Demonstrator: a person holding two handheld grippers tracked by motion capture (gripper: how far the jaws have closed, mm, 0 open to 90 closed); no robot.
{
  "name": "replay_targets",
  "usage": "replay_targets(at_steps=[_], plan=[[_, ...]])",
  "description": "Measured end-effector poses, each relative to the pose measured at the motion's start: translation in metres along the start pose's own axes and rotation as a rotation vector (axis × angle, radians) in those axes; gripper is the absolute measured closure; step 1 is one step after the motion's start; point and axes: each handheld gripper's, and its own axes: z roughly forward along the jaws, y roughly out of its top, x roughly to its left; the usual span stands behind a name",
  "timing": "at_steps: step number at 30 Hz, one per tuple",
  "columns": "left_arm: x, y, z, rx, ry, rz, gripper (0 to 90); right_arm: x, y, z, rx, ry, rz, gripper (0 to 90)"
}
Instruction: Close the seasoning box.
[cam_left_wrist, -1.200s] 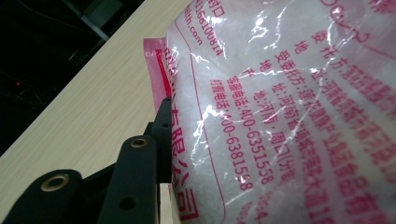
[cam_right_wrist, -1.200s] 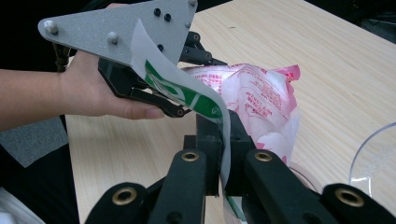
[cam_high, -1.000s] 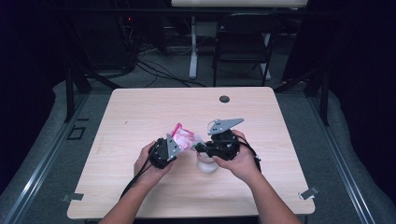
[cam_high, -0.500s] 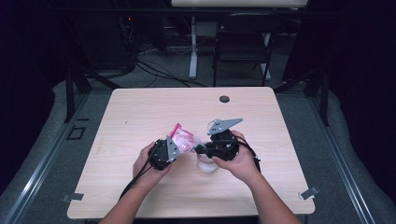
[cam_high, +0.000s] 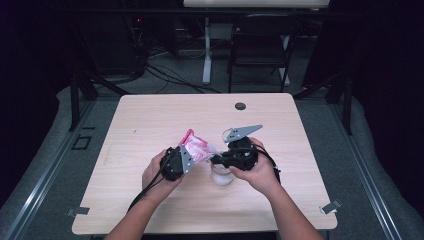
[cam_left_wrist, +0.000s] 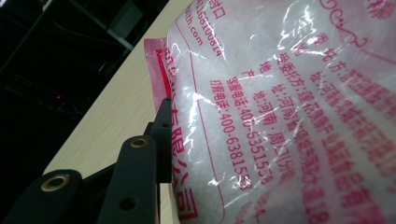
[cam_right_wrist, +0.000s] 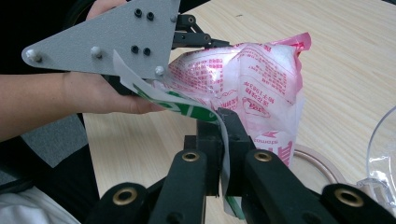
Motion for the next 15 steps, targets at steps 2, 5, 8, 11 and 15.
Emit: replay_targets(at_steps=[2,5,8,11,15], plan=[[0.001,0.002,-0.001,-0.001,0.012,0.013,61.0,0.000,0.000,-0.001,-0.006,0.001,0.005,88.8],[0.003,0.005,-0.003,0.007,0.036,0.051,61.0,-0.001,0.000,-0.002,-0.010,0.001,0.001,88.7],[0.005,0.007,-0.005,0.011,0.057,0.076,61.1,-0.001,0.000,-0.002,-0.010,-0.003,-0.002,88.7],[0.008,0.010,-0.008,0.029,0.093,0.124,61.1,-0.001,0.000,-0.002,-0.009,-0.006,-0.005,88.7],[0.010,0.013,-0.010,0.029,0.113,0.148,61.0,-0.001,0.000,-0.003,-0.016,-0.006,-0.005,88.7]])
